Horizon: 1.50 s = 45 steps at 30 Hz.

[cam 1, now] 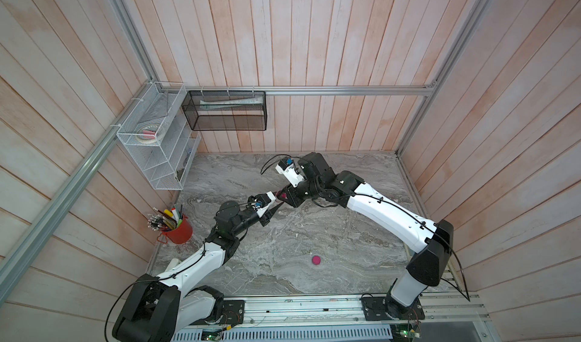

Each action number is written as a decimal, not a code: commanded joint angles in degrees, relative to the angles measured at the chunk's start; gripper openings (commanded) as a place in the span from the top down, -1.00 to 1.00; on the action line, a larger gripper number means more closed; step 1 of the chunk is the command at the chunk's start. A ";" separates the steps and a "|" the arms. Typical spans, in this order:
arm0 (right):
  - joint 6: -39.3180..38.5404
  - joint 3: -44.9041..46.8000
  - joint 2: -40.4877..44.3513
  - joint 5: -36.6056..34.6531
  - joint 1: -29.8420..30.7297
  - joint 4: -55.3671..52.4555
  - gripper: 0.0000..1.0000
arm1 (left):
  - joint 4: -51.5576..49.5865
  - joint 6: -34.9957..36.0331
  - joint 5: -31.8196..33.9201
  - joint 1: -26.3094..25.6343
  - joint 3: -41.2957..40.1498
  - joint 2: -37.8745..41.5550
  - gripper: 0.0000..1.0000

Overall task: Close the paint jar lid
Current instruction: Pick up the paint jar from the center of the board.

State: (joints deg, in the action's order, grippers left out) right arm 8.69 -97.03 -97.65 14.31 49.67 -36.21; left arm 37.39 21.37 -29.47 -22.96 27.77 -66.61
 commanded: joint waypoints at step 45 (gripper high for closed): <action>3.37 15.32 17.98 -5.85 -6.21 11.03 -0.18 | -4.70 2.94 -0.40 -0.86 2.46 0.32 0.24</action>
State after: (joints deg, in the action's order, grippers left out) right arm 10.26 -84.49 -84.03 10.57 44.73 -28.75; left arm 32.34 24.62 -28.51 -23.68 28.60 -66.32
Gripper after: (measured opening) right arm 0.585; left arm 0.381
